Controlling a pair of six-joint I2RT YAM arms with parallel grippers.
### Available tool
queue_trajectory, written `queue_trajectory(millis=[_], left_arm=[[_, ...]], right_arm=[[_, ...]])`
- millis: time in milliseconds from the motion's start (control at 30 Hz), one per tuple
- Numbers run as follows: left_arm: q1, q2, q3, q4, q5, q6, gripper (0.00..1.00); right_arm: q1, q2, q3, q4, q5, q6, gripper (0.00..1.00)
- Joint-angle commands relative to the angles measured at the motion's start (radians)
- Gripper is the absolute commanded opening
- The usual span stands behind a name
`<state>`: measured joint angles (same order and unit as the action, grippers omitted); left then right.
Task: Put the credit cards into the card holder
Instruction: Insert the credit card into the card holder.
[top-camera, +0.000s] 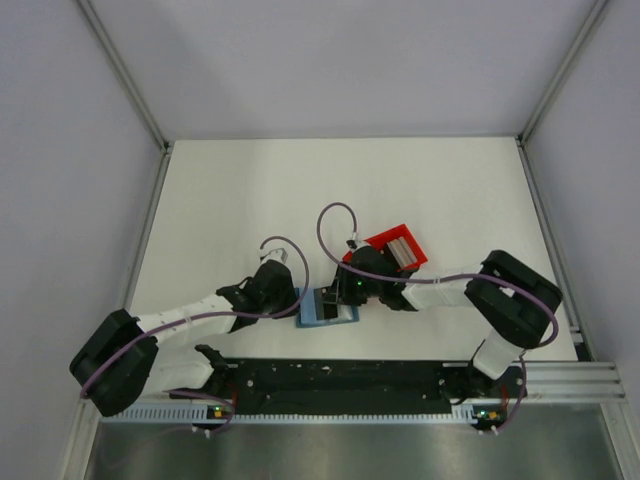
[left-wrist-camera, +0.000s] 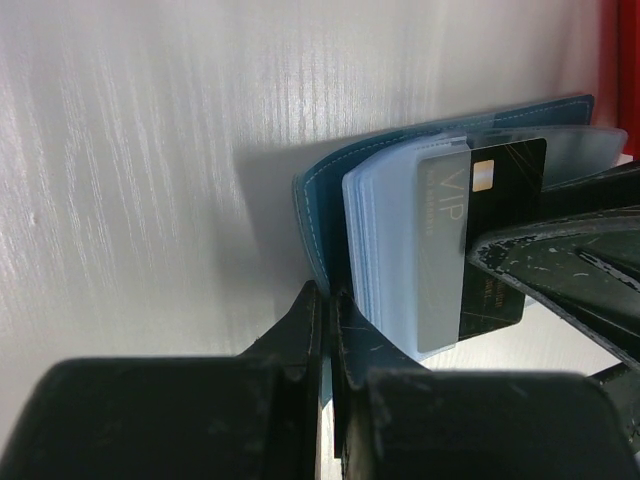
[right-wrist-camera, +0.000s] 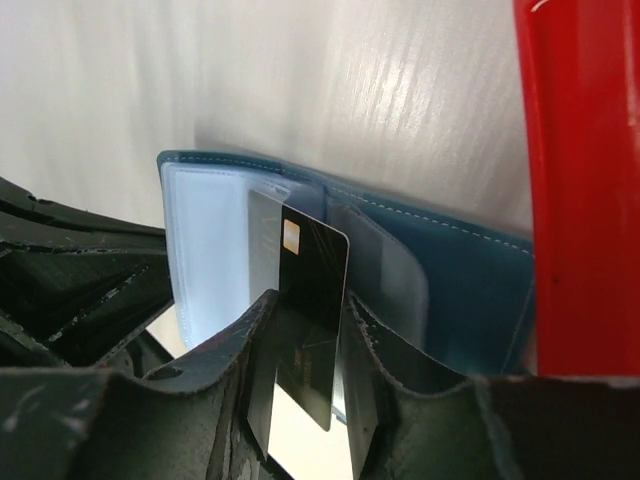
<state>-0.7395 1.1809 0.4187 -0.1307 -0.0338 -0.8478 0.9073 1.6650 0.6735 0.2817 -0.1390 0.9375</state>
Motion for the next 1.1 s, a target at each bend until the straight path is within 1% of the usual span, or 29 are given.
queue_trajectory(millis=[0,100,333,567,667,1067], left_arm=[[0.0,0.023,-0.032,-0.063,-0.011,0.01,0.0],[-0.001,0.023,-0.028,-0.063,-0.009,0.015,0.0],[-0.001,0.023,-0.031,-0.057,0.0,0.021,0.0],[-0.001,0.026,-0.032,-0.047,0.003,0.024,0.0],[-0.001,0.026,-0.034,-0.044,0.006,0.021,0.0],[0.0,0.029,-0.035,-0.038,0.009,0.023,0.0]], right_arm=[[0.011,-0.062,0.064,-0.254,0.104,-0.104,0.33],[0.011,-0.063,0.101,-0.331,0.116,-0.129,0.35],[0.018,-0.028,0.126,-0.317,0.061,-0.129,0.35],[0.036,0.024,0.15,-0.289,0.001,-0.114,0.35],[0.042,0.038,0.155,-0.239,-0.028,-0.102,0.35],[0.047,0.038,0.155,-0.164,-0.06,-0.091,0.34]])
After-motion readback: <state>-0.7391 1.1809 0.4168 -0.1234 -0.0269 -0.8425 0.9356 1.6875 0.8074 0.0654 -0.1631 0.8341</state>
